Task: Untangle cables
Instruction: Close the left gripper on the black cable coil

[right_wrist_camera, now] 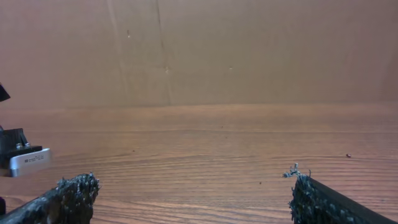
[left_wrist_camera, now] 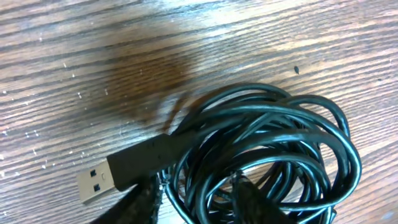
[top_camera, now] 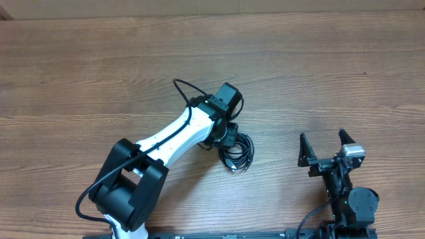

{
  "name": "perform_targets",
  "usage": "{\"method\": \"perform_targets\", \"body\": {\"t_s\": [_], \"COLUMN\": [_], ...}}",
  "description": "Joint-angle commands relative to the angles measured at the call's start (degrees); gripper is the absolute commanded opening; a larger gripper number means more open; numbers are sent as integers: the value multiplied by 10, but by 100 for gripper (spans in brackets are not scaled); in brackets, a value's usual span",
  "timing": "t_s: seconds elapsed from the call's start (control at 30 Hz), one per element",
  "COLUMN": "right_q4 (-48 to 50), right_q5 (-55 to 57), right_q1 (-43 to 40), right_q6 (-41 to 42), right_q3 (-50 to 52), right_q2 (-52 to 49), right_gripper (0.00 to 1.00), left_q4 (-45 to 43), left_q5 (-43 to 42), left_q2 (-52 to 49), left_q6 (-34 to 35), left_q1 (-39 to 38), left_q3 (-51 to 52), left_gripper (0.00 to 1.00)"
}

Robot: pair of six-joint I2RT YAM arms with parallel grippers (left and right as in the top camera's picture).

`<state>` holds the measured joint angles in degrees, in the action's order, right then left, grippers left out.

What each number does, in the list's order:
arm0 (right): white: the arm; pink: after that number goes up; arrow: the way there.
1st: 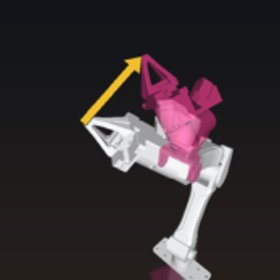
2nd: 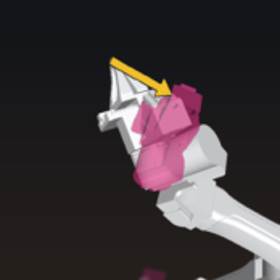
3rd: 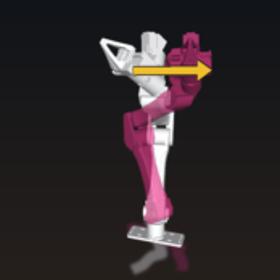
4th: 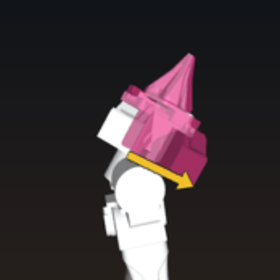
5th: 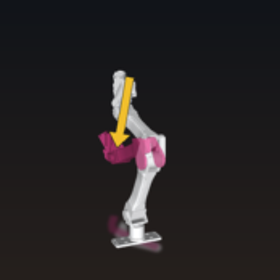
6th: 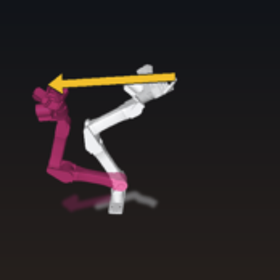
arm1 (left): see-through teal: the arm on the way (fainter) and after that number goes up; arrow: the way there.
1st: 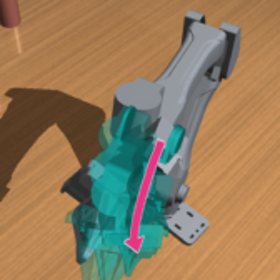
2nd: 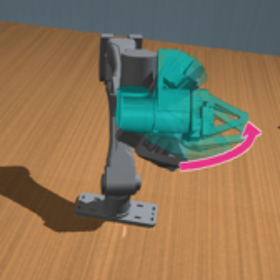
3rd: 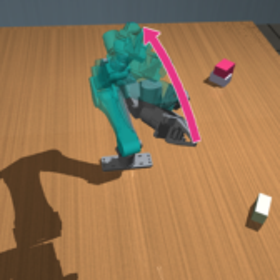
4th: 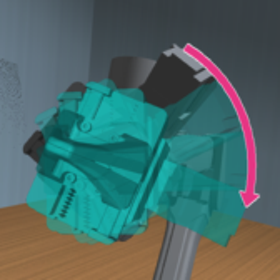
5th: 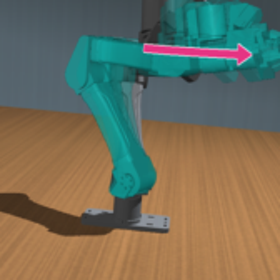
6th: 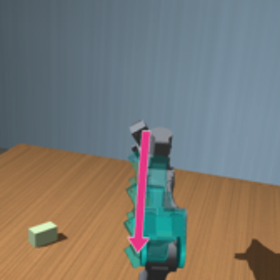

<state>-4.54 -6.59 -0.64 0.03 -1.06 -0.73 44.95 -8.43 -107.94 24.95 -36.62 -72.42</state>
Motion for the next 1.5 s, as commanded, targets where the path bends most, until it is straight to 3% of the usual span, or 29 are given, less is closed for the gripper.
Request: {"method": "perform_targets", "body": {"t_s": [0.0,0.4,0.67,1.17,1.23,1.33,1.47], "right_q4": [2,2,2,2,2,2,2], "right_q5": [5,5,5,5,5,5,5], "right_q1": [2,2,2,2,2,2,2], "right_q6": [4,4,4,4,4,4,4], "right_q3": [6,6,6,6,6,6,6], "right_q2": [6,6,6,6,6,6,6], "right_gripper": [100,100,100,100,100,100,100], "left_q4": [0,-13,-33,-36,-36,-36,-32], "left_q5": [5,10,-6,-6,-2,14,20], "left_q2": [-5,-5,-5,-6,-6,-7,-7], "left_q6": [-12,-14,-14,-14,-21,-26,-31], "left_q1": [3,3,3,1,1,3,8], "left_q3": [-8,-8,-8,-3,-1,0,0], "left_gripper": [44,44,31,22,11,4,4]}}
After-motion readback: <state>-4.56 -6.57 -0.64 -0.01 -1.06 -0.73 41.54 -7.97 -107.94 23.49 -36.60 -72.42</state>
